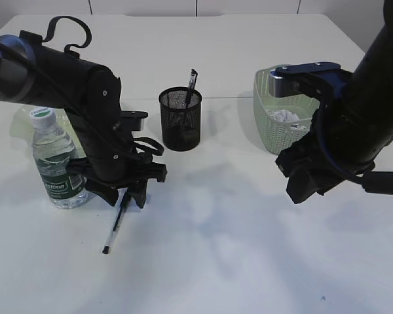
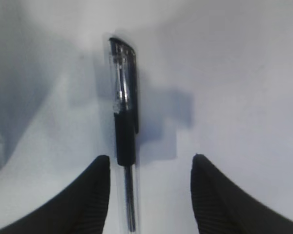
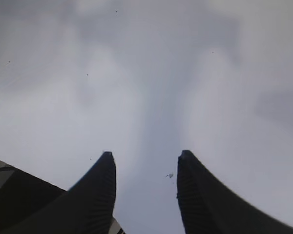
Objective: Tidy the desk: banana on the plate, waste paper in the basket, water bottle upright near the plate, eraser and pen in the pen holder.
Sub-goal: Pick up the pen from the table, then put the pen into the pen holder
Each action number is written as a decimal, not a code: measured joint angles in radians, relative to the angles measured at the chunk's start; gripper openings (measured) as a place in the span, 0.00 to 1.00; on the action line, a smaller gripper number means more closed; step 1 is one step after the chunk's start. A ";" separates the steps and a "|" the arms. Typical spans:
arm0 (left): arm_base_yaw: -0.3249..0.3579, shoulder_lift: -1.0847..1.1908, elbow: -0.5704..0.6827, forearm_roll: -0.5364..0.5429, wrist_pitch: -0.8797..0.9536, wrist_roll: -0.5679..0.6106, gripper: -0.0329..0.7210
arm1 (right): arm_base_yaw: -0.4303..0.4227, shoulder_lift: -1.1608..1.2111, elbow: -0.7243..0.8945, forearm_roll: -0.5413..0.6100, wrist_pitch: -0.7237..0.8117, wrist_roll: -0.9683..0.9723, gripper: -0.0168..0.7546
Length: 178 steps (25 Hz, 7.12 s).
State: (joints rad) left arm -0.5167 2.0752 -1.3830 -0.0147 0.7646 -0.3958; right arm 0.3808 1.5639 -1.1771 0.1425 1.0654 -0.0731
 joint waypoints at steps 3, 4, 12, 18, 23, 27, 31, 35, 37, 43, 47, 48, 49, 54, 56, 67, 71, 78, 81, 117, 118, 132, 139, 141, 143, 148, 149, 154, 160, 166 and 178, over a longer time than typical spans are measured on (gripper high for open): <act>0.000 0.000 0.000 -0.031 0.005 -0.002 0.53 | 0.000 0.000 0.000 0.000 0.000 -0.002 0.43; 0.000 0.000 0.000 -0.036 0.005 -0.002 0.53 | 0.000 0.000 0.000 0.000 0.000 -0.002 0.43; 0.000 0.000 0.000 -0.041 0.009 -0.002 0.53 | 0.000 0.000 0.000 0.000 0.000 -0.004 0.43; 0.000 0.000 0.000 -0.006 0.011 -0.022 0.53 | 0.000 0.000 0.000 0.000 0.000 -0.006 0.43; 0.000 0.000 0.000 0.015 0.011 -0.028 0.53 | 0.000 0.000 0.000 0.000 0.000 -0.007 0.43; 0.000 0.000 0.000 0.015 -0.001 -0.031 0.53 | 0.000 0.000 0.000 0.000 0.000 -0.010 0.43; 0.000 0.000 0.000 0.015 -0.011 -0.031 0.53 | 0.000 0.000 0.000 0.000 0.000 -0.012 0.43; 0.000 0.005 0.000 0.015 -0.011 -0.031 0.53 | 0.000 0.000 0.000 0.000 0.000 -0.012 0.43; 0.000 0.013 0.000 0.015 -0.011 -0.031 0.53 | 0.000 0.000 0.000 0.000 0.000 -0.012 0.43; 0.000 0.025 0.000 0.015 -0.013 -0.031 0.53 | 0.000 0.000 0.000 0.000 0.000 -0.014 0.43; 0.000 0.040 0.000 0.015 -0.013 -0.031 0.53 | 0.000 0.000 0.000 0.000 0.000 -0.014 0.43; 0.000 0.040 0.000 0.015 -0.013 -0.031 0.53 | 0.000 0.000 0.000 0.000 0.000 -0.014 0.43; 0.000 0.040 0.000 0.015 -0.013 -0.031 0.53 | 0.000 0.000 0.000 0.000 0.000 -0.014 0.43; 0.000 0.040 0.000 0.015 -0.013 -0.031 0.53 | 0.000 0.000 0.000 0.000 0.000 -0.014 0.43; 0.000 0.044 0.000 0.015 -0.013 -0.031 0.53 | 0.000 0.000 0.000 0.000 0.000 -0.017 0.43; 0.000 0.051 -0.009 0.027 0.011 -0.031 0.45 | 0.000 0.000 0.000 0.000 0.000 -0.023 0.43; 0.000 0.051 -0.009 0.041 0.030 -0.031 0.30 | 0.000 0.000 0.000 0.000 0.000 -0.023 0.43; 0.000 0.051 -0.009 0.044 0.037 -0.031 0.12 | 0.000 0.000 0.000 0.000 0.000 -0.025 0.44; 0.000 0.051 -0.009 0.044 0.038 -0.031 0.10 | 0.000 0.000 0.000 0.000 0.000 -0.025 0.43; 0.000 -0.150 -0.007 0.009 -0.107 -0.025 0.09 | 0.000 0.000 0.000 0.000 0.000 -0.027 0.43; 0.000 -0.159 -0.007 0.009 -0.128 -0.018 0.09 | 0.000 0.000 0.000 0.000 0.000 -0.027 0.43; 0.000 -0.185 -0.005 0.103 -0.526 0.006 0.09 | 0.000 0.000 0.000 0.000 0.024 -0.027 0.43; 0.000 -0.185 -0.005 0.182 -0.765 0.006 0.09 | 0.000 0.000 0.000 0.002 0.042 -0.027 0.43; 0.000 -0.183 -0.005 0.189 -0.822 0.006 0.09 | 0.000 0.000 0.000 0.004 0.045 -0.027 0.43; 0.000 -0.171 -0.005 0.197 -0.870 0.006 0.09 | 0.000 0.000 0.000 0.004 0.048 -0.027 0.43; 0.000 -0.125 -0.005 0.216 -0.978 0.006 0.09 | 0.000 0.000 0.000 0.004 0.048 -0.027 0.43; 0.000 -0.114 -0.003 0.219 -0.993 0.006 0.09 | 0.000 0.000 0.000 0.004 0.048 -0.027 0.43; 0.000 -0.080 -0.003 0.221 -1.037 0.007 0.09 | 0.000 0.000 0.000 0.004 0.048 -0.027 0.43; 0.024 -0.044 -0.003 0.223 -1.131 0.009 0.09 | 0.000 0.000 0.000 0.004 0.048 -0.027 0.43; 0.050 -0.012 -0.003 0.223 -1.196 0.009 0.09 | 0.000 0.000 0.000 0.004 0.048 -0.027 0.43; 0.054 0.033 -0.003 0.223 -1.279 0.027 0.09 | 0.000 0.000 0.000 0.004 0.052 -0.027 0.43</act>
State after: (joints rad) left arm -0.4624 2.1086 -1.3862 0.2087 -0.5142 -0.3692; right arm 0.3808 1.5636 -1.1771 0.1463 1.1175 -0.1000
